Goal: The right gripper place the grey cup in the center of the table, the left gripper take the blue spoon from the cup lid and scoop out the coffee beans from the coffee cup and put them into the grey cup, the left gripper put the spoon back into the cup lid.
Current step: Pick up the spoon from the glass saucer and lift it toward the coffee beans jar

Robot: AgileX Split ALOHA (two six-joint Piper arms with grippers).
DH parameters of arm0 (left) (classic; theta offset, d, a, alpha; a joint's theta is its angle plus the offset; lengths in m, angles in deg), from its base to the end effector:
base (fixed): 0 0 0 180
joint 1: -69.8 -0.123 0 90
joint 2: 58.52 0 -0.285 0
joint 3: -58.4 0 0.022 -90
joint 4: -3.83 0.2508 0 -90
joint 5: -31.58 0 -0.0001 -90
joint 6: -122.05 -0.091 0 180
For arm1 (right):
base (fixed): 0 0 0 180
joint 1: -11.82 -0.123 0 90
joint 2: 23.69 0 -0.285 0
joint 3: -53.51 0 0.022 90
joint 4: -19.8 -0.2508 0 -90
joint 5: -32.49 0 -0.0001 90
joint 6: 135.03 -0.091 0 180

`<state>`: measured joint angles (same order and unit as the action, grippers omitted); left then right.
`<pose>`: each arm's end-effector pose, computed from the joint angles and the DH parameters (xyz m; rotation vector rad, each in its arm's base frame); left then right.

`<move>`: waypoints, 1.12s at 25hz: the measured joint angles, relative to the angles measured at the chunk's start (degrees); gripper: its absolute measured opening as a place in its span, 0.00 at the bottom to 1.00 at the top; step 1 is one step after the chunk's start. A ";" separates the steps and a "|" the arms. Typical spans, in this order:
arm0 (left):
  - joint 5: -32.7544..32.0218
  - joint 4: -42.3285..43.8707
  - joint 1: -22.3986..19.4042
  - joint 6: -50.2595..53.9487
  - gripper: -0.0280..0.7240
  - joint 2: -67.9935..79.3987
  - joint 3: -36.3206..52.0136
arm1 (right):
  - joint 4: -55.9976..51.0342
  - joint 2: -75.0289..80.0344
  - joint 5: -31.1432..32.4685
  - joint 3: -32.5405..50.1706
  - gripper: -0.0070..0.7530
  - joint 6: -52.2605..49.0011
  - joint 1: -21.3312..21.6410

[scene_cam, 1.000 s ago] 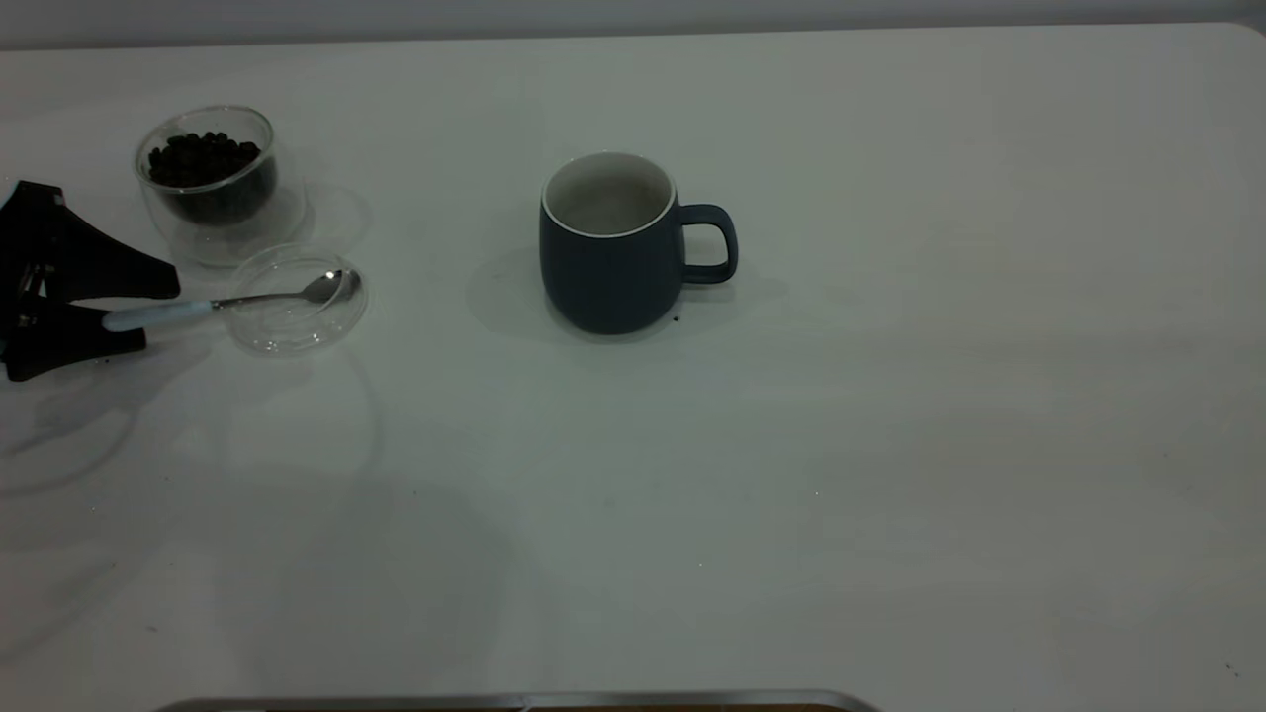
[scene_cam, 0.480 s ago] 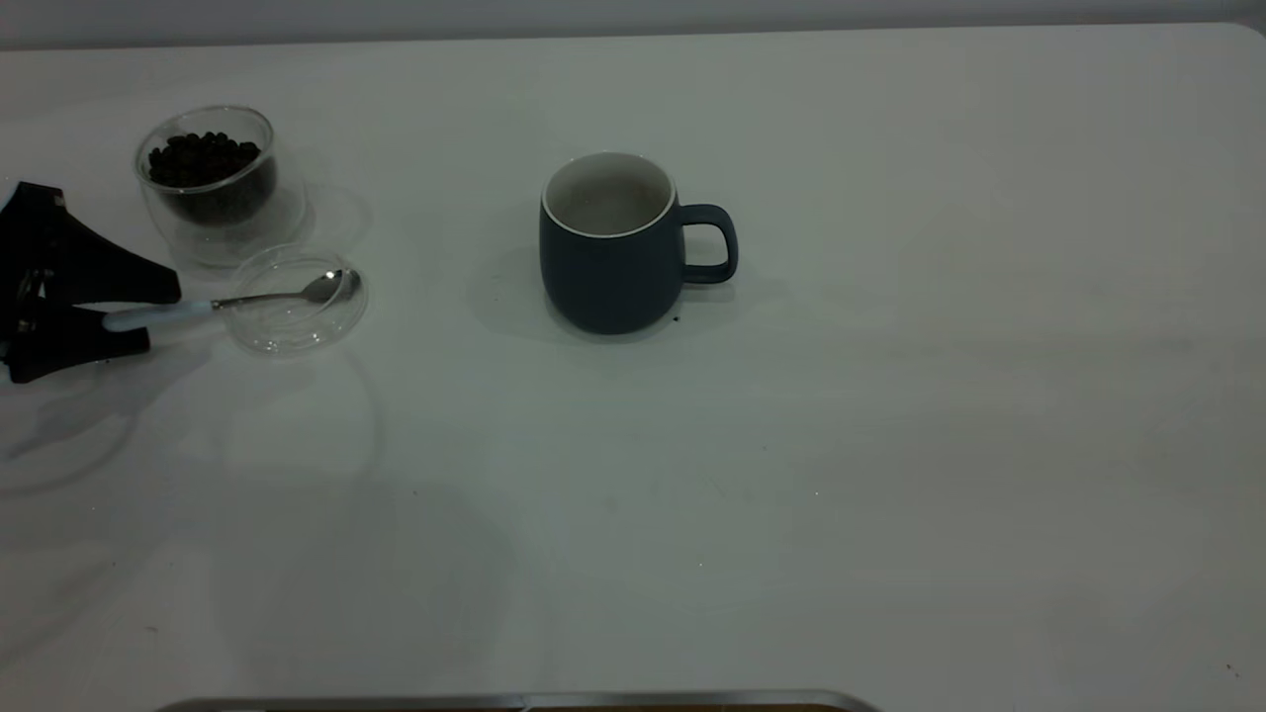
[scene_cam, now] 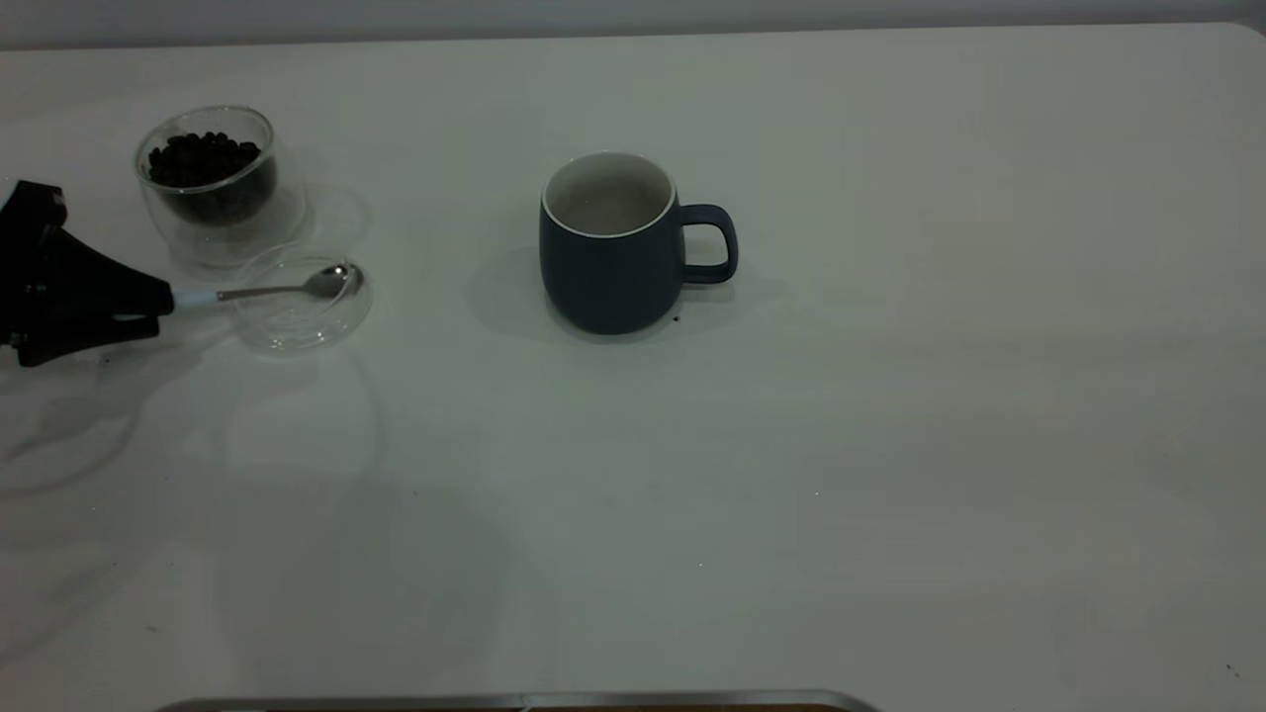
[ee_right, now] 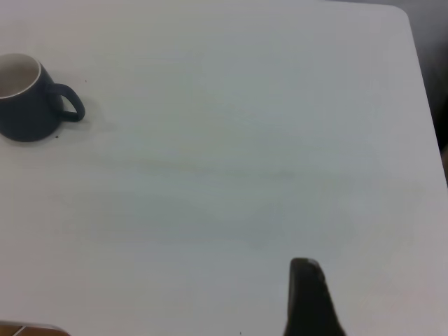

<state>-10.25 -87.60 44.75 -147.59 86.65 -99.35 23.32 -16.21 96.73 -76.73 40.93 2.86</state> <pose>0.3213 0.0831 -0.0200 -0.5007 2.5744 -0.9182 -0.0052 -0.0059 0.2668 -0.0864 2.1174 0.0604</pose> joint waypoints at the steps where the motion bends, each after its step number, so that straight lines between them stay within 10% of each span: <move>1: -0.58 0.00 0.00 0.00 0.29 0.00 0.00 | 0.00 0.00 0.00 0.00 0.67 0.00 0.00; 28: -10.63 6.11 -5.62 4.13 0.22 -6.07 0.00 | 0.00 0.00 0.00 0.00 0.67 0.00 0.00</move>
<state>-20.88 -81.49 39.13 -143.46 80.58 -99.35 23.32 -16.21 96.73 -76.73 40.93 2.86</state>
